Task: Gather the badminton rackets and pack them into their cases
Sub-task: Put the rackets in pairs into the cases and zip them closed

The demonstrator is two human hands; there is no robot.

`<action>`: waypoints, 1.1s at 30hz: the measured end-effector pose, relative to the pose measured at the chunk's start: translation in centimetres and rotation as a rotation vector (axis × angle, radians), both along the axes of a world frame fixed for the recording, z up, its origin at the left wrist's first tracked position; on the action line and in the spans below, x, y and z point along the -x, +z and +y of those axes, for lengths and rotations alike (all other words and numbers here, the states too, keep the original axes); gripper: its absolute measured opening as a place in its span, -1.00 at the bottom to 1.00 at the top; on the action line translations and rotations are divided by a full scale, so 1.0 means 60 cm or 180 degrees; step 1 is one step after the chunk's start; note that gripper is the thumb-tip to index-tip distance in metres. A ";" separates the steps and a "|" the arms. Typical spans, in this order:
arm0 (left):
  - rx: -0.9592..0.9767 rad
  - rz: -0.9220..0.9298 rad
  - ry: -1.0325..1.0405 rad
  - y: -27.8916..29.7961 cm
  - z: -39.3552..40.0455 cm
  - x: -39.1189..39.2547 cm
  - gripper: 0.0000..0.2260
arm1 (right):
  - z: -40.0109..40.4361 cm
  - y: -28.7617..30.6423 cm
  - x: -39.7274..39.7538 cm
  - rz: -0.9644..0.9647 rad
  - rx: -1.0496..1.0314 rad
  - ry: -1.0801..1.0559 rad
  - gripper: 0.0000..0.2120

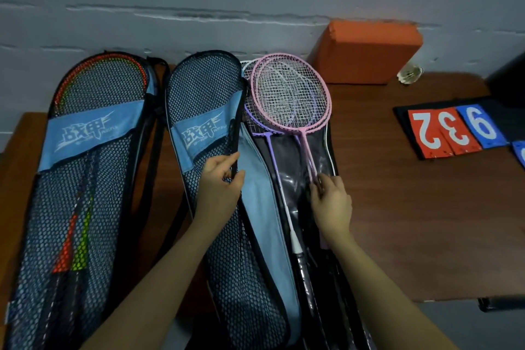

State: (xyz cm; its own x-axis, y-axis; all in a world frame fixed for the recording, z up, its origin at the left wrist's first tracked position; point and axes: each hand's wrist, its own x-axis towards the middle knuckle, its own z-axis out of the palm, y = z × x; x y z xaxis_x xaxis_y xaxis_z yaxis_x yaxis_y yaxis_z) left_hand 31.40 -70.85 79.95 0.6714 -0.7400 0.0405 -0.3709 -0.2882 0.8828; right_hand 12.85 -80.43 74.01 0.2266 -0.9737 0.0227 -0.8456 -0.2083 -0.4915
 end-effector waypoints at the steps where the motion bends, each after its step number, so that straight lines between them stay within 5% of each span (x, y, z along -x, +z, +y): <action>1: -0.0019 -0.0012 0.0002 0.000 -0.001 0.000 -0.66 | -0.006 -0.001 -0.001 0.0120 0.0009 0.0039 -0.73; 8: -0.0127 -0.0081 -0.0005 -0.003 -0.003 -0.002 -0.66 | -0.038 -0.008 -0.005 0.0408 0.0141 0.0369 -0.70; 14: -0.0079 -0.0092 0.0028 0.000 -0.006 -0.002 -0.66 | -0.044 0.004 -0.004 0.0081 -0.0144 0.0373 -0.64; 22: 0.0127 -0.0077 -0.0026 0.002 -0.004 -0.005 -0.67 | -0.029 0.036 0.008 -0.1313 -0.1017 -0.0380 -0.76; 29: 0.0226 0.0092 -0.0149 0.010 0.005 -0.010 -0.67 | -0.026 0.066 -0.001 -0.2164 -0.1976 -0.0368 -0.67; 33: 0.0174 0.0153 -0.0181 0.017 0.007 -0.013 -0.67 | -0.018 0.073 -0.004 -0.2344 -0.1971 -0.0279 -0.64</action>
State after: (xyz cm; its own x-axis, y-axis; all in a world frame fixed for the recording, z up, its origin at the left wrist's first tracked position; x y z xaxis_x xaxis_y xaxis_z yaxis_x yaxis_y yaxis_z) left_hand 32.21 -70.40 80.95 0.6304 -0.7746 0.0507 -0.3422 -0.2186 0.9139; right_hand 13.11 -81.52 78.37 0.2868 -0.8737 -0.3930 -0.2816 0.3152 -0.9063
